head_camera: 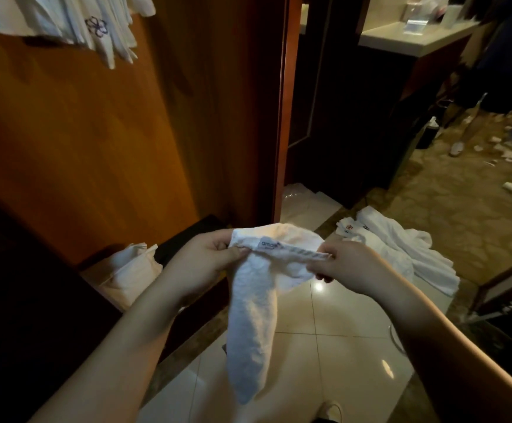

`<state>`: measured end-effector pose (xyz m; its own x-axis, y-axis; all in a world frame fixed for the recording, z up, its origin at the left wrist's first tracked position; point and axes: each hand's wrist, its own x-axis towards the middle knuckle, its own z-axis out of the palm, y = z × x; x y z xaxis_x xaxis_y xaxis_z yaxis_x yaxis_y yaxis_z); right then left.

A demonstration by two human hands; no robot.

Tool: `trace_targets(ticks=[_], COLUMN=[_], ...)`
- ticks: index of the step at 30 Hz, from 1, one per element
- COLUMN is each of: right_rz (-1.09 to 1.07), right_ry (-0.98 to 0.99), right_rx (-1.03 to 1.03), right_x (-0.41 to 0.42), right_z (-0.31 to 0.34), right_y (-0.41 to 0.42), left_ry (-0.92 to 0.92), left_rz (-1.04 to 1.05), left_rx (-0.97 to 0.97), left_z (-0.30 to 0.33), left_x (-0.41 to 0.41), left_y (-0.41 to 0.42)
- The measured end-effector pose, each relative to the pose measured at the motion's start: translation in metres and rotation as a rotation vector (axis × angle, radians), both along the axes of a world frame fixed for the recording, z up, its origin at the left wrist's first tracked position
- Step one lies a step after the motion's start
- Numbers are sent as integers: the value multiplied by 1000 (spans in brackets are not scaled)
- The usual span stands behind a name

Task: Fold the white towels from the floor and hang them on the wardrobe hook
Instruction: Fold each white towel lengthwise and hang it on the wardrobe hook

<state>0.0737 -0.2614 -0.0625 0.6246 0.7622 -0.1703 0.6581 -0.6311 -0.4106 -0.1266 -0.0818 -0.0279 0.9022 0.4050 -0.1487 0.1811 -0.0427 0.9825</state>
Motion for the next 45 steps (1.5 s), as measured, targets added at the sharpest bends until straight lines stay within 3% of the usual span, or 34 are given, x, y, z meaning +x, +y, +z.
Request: trace_targets(ticks=[4, 10, 15, 19, 22, 27, 33, 37, 41, 43, 45], right_rz=[-15, -37, 23, -13, -77, -150, -161, -194, -35, 81, 162], right_ry=[-29, 14, 124, 93, 136, 36, -68, 145, 720, 882, 913], right_rx=[51, 445, 693, 926, 998, 1086, 1159, 1095, 970, 806, 624], right_x=[12, 9, -3, -7, -3, -1, 6, 16, 35, 40, 40], right_z=[-4, 29, 52, 71, 70, 68, 64, 67, 56, 50, 43], right_y=[-9, -7, -5, -3, 5, 15, 20, 22, 21, 17, 16], left_ry=[19, -90, -186, -294, -321, -333, -435, -500, -490, -446, -398], left_rz=[-21, 128, 150, 257, 282, 314, 321, 287, 327, 337, 330], left_rx=[16, -60, -1, 121, 212, 198, 37, -134, -248, -252, -231], left_z=[0, 2, 16, 27, 31, 36, 42, 46, 45, 42, 38], left_x=[-9, -19, -20, -21, -15, -1, 14, 19, 24, 26, 25], left_y=[15, 33, 33, 34, 26, 19, 10, 9, 9, 6, 2])
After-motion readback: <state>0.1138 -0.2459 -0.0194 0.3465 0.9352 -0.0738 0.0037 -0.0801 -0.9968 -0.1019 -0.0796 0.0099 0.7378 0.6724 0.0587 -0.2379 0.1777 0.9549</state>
